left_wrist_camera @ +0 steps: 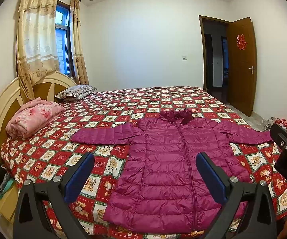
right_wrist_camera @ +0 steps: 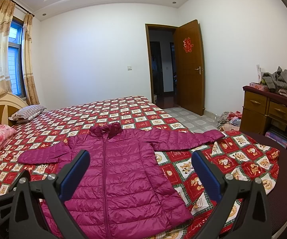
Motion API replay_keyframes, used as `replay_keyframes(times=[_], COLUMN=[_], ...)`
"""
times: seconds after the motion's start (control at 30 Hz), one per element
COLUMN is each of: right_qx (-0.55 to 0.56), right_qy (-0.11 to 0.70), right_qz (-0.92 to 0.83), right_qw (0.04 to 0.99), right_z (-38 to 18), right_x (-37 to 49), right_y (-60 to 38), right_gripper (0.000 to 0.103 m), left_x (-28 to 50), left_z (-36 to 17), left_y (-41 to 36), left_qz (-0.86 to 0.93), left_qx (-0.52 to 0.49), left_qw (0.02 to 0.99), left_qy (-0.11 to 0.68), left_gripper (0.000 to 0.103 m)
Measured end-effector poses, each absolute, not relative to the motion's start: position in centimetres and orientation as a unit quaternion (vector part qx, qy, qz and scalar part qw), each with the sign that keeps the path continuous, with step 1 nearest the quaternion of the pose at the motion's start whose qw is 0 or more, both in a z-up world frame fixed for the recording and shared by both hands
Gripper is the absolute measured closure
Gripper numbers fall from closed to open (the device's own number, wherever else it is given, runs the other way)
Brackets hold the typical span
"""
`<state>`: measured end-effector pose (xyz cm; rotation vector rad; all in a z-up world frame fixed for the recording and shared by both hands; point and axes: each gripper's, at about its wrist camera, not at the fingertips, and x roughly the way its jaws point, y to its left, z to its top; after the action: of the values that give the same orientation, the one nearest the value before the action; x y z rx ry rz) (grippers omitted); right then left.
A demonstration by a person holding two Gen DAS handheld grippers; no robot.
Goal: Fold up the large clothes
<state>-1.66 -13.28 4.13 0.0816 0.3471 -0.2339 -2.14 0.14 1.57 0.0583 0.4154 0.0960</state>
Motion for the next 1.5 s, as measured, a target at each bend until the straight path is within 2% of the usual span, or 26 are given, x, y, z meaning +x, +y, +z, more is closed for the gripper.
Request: replay_keyframes(times=[1.23, 1.5], right_qx=[0.043, 0.049], right_qy=[0.175, 0.186], right_qz=[-0.117, -0.127], right_qw=[0.977, 0.973], right_z=[4.5, 3.1], right_x=[-1.6, -0.5], right_y=[-13.3, -14.5], right_gripper=[0.0, 0.0], left_x=[-1.9, -0.4], left_z=[1.6, 0.4], left_y=[-0.3, -0.4], left_qz=[0.037, 0.006], left_qx=[0.026, 0.021], left_qw=[0.976, 0.975], left_qy=[0.213, 0.222], left_gripper=[0.001, 0.001])
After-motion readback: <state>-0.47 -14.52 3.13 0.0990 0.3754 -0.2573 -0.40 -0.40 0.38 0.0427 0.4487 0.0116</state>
